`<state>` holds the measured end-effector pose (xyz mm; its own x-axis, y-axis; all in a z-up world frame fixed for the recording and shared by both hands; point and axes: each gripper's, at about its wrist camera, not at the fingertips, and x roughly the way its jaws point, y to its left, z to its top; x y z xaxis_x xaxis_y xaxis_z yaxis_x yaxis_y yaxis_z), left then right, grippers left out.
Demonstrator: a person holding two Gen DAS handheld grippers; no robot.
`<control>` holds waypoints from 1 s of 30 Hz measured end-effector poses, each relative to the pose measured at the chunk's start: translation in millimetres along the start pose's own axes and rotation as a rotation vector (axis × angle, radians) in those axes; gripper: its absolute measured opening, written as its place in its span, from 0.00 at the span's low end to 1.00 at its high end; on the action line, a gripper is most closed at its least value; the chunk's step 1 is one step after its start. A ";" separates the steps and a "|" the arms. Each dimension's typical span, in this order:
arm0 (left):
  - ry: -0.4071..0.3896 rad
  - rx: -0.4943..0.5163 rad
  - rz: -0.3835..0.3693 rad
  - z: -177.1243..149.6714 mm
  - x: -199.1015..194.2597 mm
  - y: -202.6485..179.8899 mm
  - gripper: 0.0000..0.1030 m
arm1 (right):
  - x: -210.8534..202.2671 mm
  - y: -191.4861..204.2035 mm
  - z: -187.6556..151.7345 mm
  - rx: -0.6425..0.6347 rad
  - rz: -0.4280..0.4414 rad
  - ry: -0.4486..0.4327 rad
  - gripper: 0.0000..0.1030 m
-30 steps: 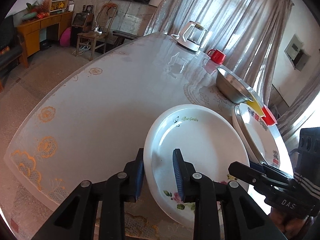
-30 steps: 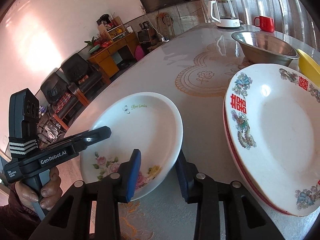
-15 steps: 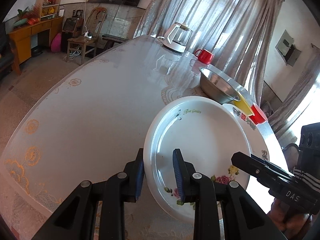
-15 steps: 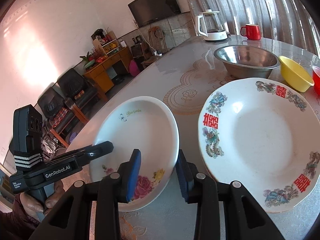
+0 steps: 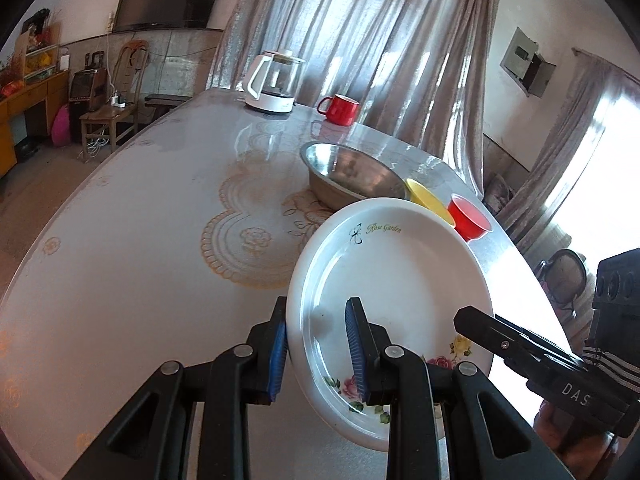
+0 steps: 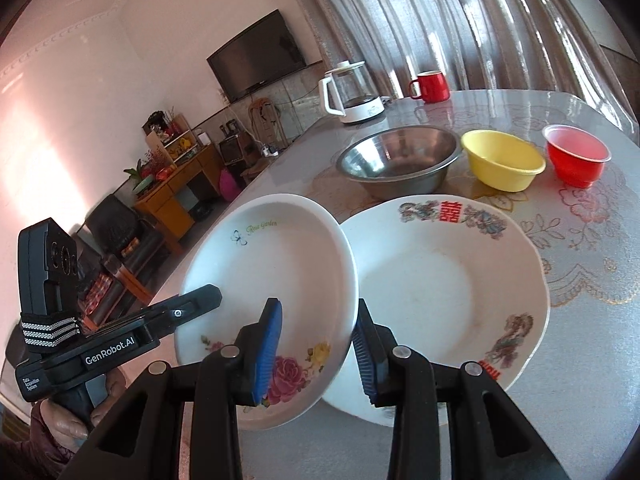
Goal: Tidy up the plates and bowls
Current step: 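Carry the pink-rose plate over the double-happiness plate, then lower the pink-rose plate onto the double-happiness plate and release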
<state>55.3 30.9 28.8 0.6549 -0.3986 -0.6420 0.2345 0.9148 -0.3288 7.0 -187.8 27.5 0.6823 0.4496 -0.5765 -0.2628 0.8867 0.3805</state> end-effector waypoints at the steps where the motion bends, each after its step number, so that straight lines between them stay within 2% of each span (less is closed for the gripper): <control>1: 0.008 0.005 -0.006 2.2 4.6 -5.9 0.26 | -3.9 -4.7 1.4 0.011 -0.013 -0.010 0.34; 7: 0.030 0.060 -0.040 18.0 28.3 -35.9 0.26 | -16.2 -36.0 8.4 0.074 -0.080 -0.041 0.34; 13: 0.054 0.101 -0.036 25.4 46.8 -52.1 0.26 | -14.9 -57.9 7.2 0.109 -0.137 -0.032 0.34; 20: 0.093 0.133 -0.012 19.3 65.9 -55.5 0.26 | -5.5 -70.9 9.6 0.103 -0.189 -0.024 0.34; 30: 0.117 0.129 0.030 15.2 75.7 -52.9 0.27 | 2.4 -72.7 7.8 0.085 -0.219 -0.005 0.35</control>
<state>103.3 -46.7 8.1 0.5769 -0.3693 -0.7286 0.3112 0.9241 -0.2219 33.1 -252.1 4.1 0.7203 0.2468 -0.6483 -0.0500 0.9506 0.3062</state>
